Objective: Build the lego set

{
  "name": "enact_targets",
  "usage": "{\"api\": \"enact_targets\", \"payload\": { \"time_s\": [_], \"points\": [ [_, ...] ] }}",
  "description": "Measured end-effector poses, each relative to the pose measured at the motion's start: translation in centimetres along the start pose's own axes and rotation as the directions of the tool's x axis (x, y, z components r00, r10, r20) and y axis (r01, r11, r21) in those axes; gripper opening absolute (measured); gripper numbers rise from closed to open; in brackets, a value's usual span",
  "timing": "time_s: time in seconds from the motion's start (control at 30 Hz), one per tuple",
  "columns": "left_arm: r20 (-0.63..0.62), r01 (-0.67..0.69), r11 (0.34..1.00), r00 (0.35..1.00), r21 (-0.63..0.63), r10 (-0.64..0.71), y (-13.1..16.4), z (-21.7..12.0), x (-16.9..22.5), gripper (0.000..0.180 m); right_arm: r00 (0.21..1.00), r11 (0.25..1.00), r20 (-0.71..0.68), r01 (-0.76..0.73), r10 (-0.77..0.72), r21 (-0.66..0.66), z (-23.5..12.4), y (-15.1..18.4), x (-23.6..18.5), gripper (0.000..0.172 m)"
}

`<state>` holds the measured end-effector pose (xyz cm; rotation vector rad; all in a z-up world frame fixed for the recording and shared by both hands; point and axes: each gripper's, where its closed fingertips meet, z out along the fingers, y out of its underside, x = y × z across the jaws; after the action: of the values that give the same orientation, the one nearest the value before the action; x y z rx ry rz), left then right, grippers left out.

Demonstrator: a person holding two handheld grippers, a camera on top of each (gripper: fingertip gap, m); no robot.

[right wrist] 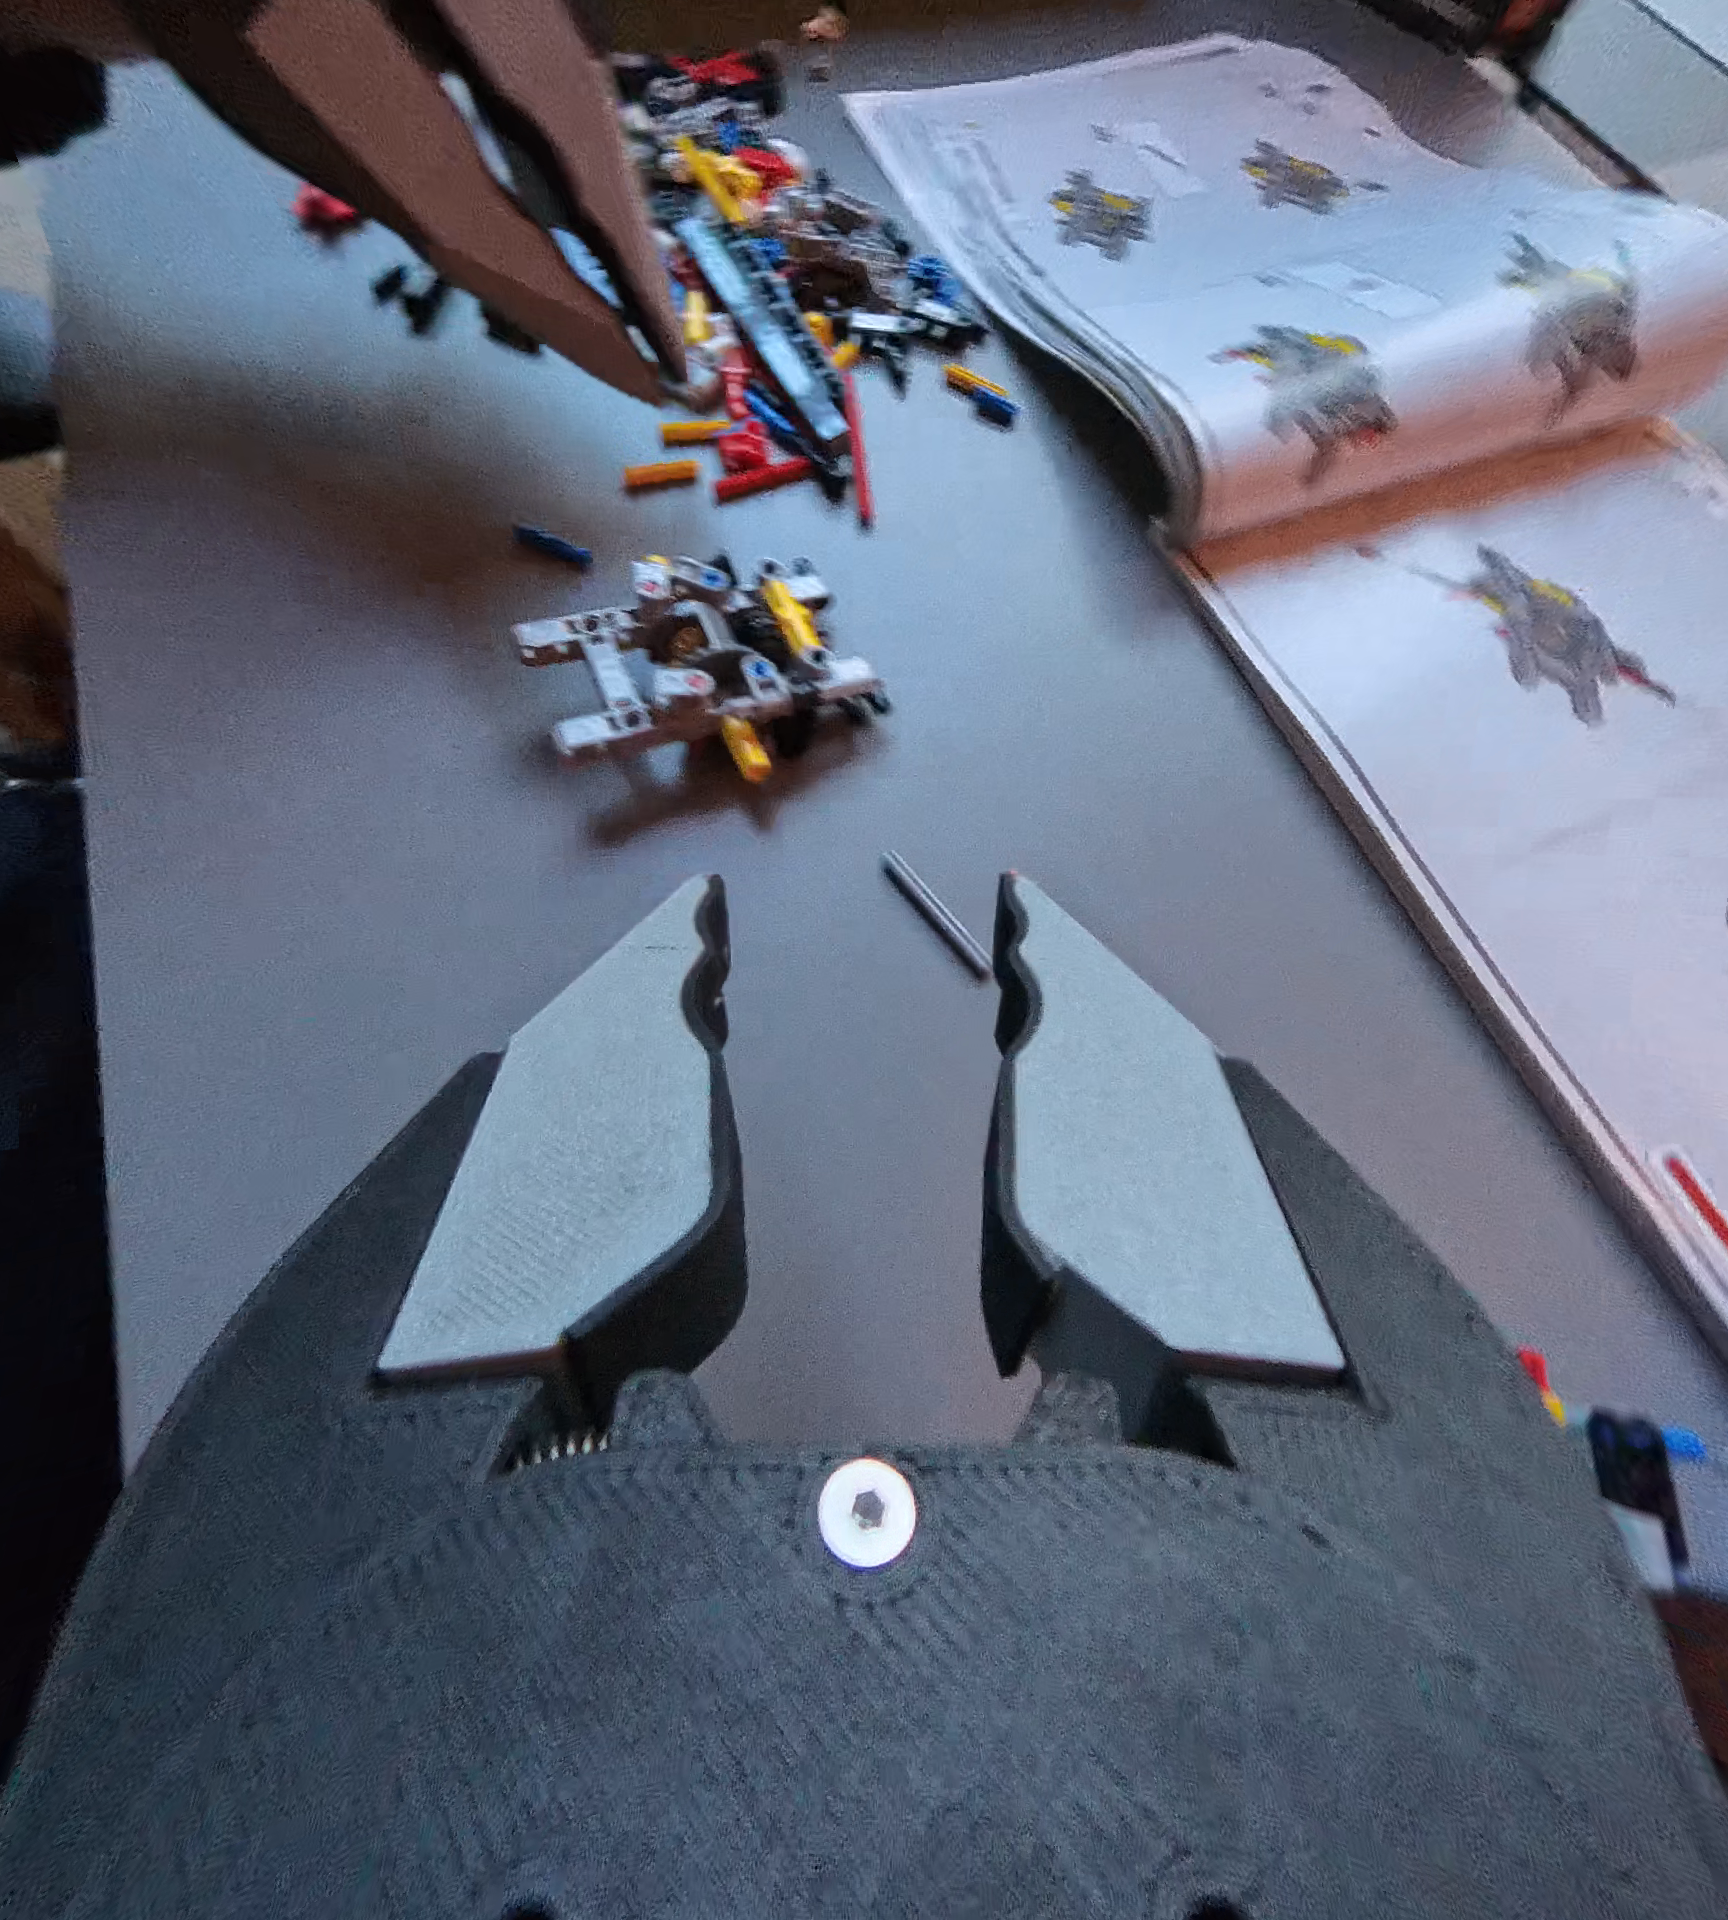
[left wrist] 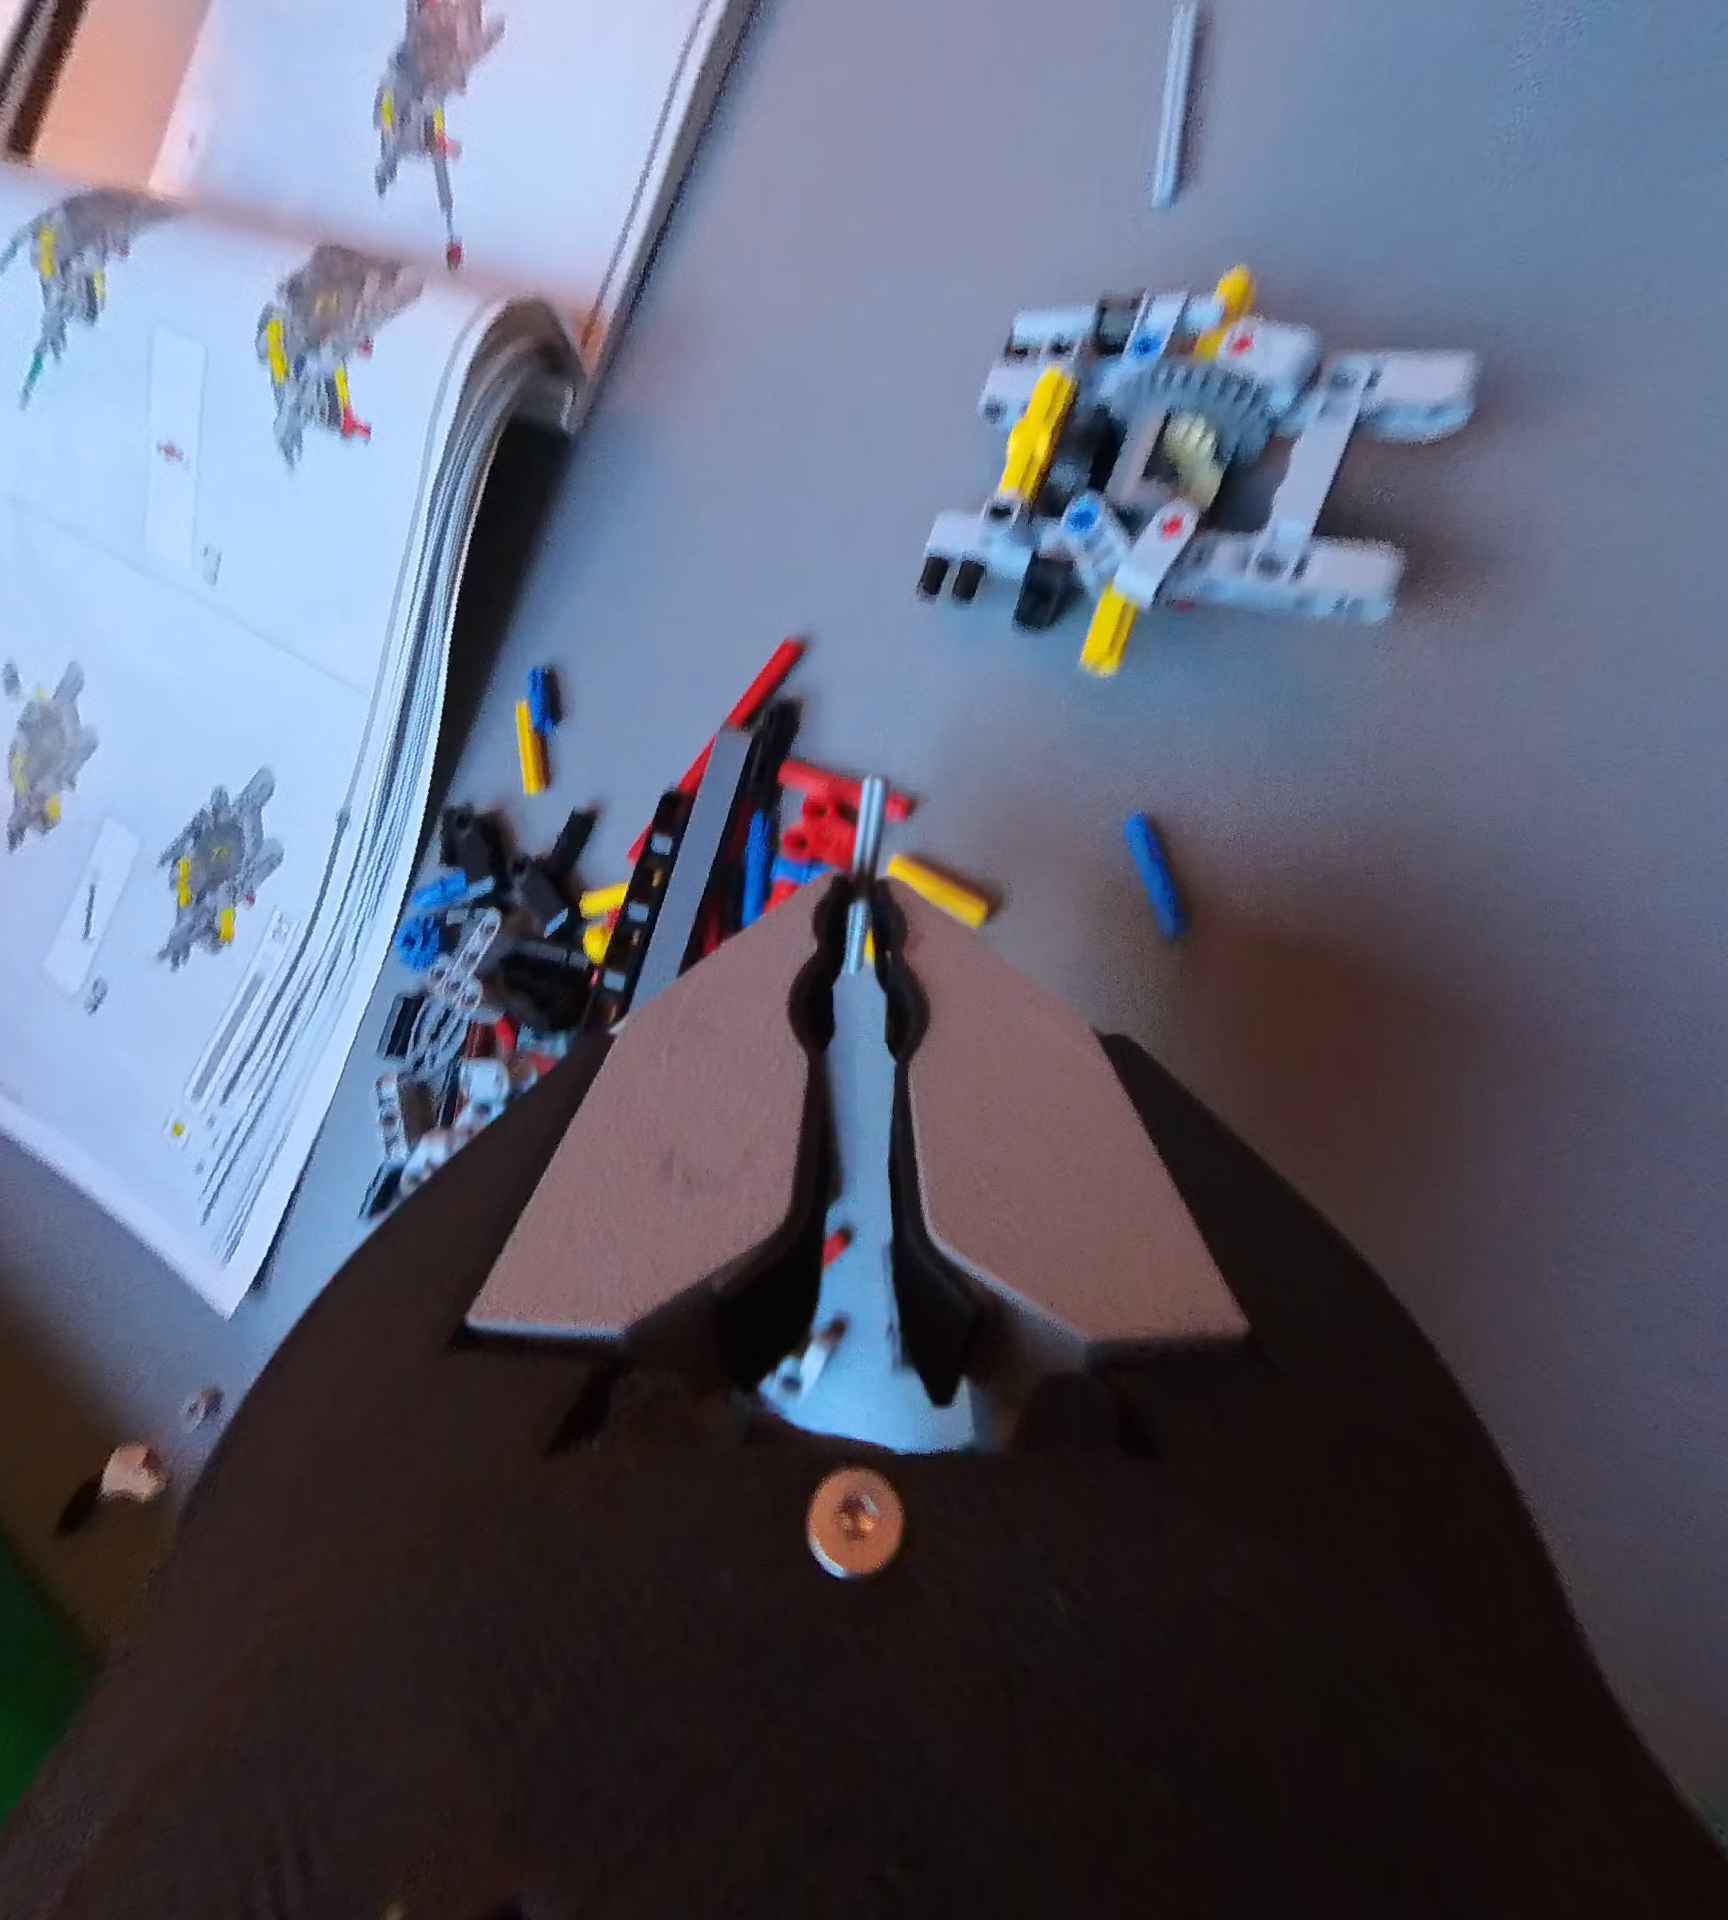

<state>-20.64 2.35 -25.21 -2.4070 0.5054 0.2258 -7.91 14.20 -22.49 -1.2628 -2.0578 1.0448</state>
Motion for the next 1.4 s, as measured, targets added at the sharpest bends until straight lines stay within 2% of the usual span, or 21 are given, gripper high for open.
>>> {"api": "enact_targets", "payload": {
  "time_s": [0.07, 0.13, 0.27, 0.33, 0.5, 0.7, 0.83, 0.9, 1.07, 1.17, 1.23, 1.33, 1.4],
  "points": [
    [-0.032, 0.010, 0.997, 0.999, -0.070, -0.013, 1.9, -0.7, -0.2, 0.001, 0.998, 0.998, -0.007, -0.061, 0.061, 0.035, -0.4, 0.8, 1.0, 0.044],
    [-0.028, 0.012, 0.996, 1.000, -0.088, -0.014, 2.9, -1.1, -0.8, 0.002, 0.996, 0.995, -0.025, -0.083, 0.084, 0.051, -0.4, 1.3, 1.9, 0.041],
    [-0.008, 0.042, 0.989, 0.999, -0.142, -0.043, 4.1, -1.4, -1.2, 0.011, 0.998, 0.998, -0.058, -0.038, 0.035, -0.045, 0.0, 3.0, 2.9, 0.043],
    [0.000, 0.042, 0.987, 0.999, -0.156, -0.043, 4.4, -1.6, -1.2, 0.013, 0.999, 0.997, -0.054, 0.001, -0.005, -0.082, 0.0, 3.6, 3.0, 0.037],
    [0.023, 0.059, 0.987, 0.998, -0.152, -0.056, 5.0, -3.2, -1.4, 0.017, 0.998, 0.991, 0.015, 0.062, -0.060, -0.115, 0.4, 3.9, 2.7, 0.032],
    [0.066, 0.144, 0.984, 0.988, -0.101, -0.137, 5.6, -6.2, -2.5, 0.017, 0.985, 0.963, 0.081, 0.169, -0.155, -0.210, 2.3, 3.7, 3.4, 0.028],
    [0.101, 0.200, 0.974, 0.977, -0.105, -0.190, 7.6, -8.0, -3.0, 0.018, 0.966, 0.940, 0.184, 0.224, -0.180, -0.257, 3.3, 3.8, 2.6, 0.014],
    [0.107, 0.232, 0.967, 0.969, -0.103, -0.221, 8.6, -8.8, -3.0, 0.018, 0.959, 0.941, 0.224, 0.227, -0.171, -0.252, 3.5, 3.6, 2.0, 0.001],
    [0.103, 0.281, 0.955, 0.957, -0.098, -0.271, 10.2, -9.1, -2.3, 0.018, 0.970, 0.954, 0.197, 0.186, -0.141, -0.234, 3.5, 3.4, 2.1, 0.001],
    [0.076, 0.260, 0.962, 0.964, -0.088, -0.254, 9.7, -8.1, -1.1, 0.017, 0.973, 0.982, 0.221, 0.103, -0.066, -0.159, 2.9, 2.3, 1.2, 0.000],
    [0.038, 0.220, 0.974, 0.975, -0.061, -0.218, 8.1, -7.0, -0.2, 0.017, 0.967, 0.993, 0.251, 0.062, -0.035, -0.101, 2.5, 0.9, 0.1, 0.000],
    [0.052, 0.074, 0.996, 0.996, 0.040, -0.076, 3.8, -5.3, 0.4, 0.013, 0.946, 0.999, 0.322, 0.040, -0.027, -0.033, 2.5, -1.3, -2.4, 0.000],
    [0.000, -0.024, 0.994, 1.000, 0.105, 0.024, 0.4, -4.1, 2.1, 0.013, 0.934, 0.999, 0.355, 0.043, -0.032, -0.023, 2.8, -2.4, -3.9, 0.000]
  ]
}}
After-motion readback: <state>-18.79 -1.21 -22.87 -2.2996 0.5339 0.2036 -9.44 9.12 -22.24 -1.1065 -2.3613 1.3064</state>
